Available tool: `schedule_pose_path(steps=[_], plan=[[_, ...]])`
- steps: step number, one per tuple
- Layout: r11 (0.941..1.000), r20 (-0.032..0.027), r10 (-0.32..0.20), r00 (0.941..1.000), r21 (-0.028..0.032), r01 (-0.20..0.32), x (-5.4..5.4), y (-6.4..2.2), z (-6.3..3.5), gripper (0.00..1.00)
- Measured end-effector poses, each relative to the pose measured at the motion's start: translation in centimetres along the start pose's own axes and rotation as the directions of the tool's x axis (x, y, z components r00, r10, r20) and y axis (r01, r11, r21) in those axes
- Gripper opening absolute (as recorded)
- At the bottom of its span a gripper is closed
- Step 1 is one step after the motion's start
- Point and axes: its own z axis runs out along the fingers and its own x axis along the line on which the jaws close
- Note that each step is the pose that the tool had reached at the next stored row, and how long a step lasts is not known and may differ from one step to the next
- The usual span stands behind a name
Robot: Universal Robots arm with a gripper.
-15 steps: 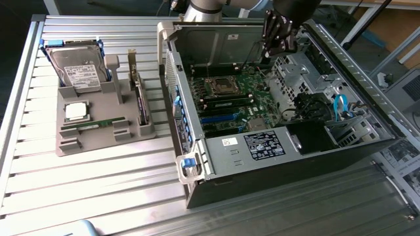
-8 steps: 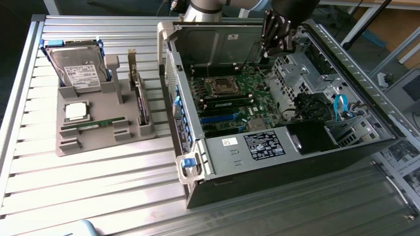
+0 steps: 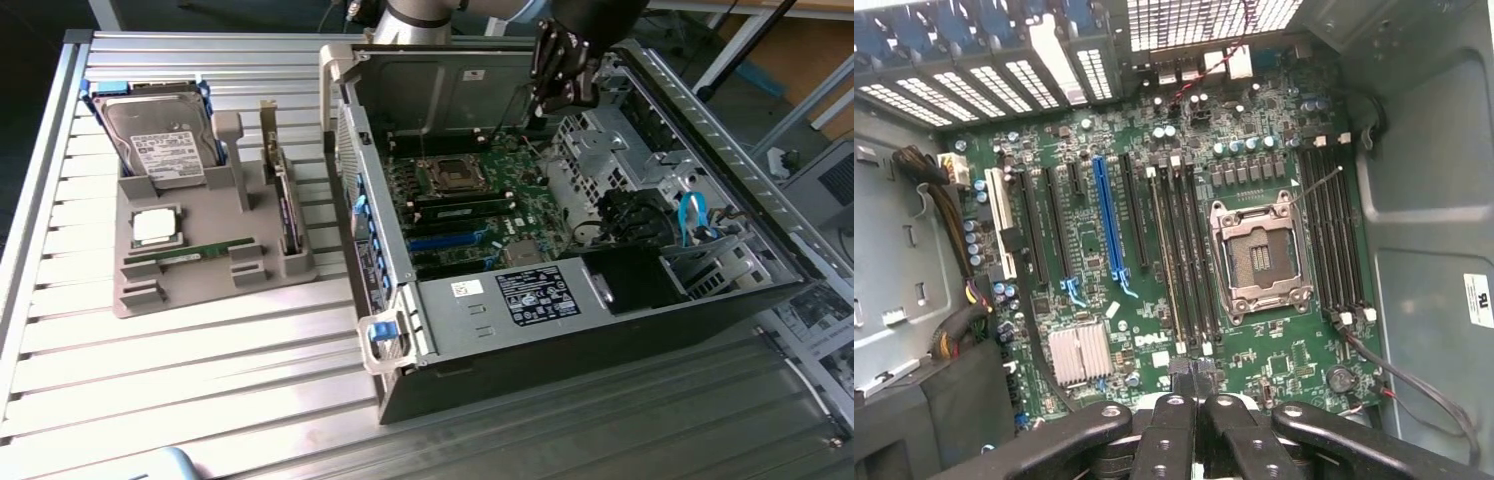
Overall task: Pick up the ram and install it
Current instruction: 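Press down the ram until it locks into place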
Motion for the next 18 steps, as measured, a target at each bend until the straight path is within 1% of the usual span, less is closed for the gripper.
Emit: schedule_pose_path(steps=[11, 18], plan=[[0.9999, -0.0004, 0.017, 0.9999, 0.0010, -0.017, 0.02, 0.13, 0.00, 0.11], [0.9996, -0.0023, 0.028, 0.9996, 0.0019, -0.028, 0.03, 0.20, 0.00, 0.11]])
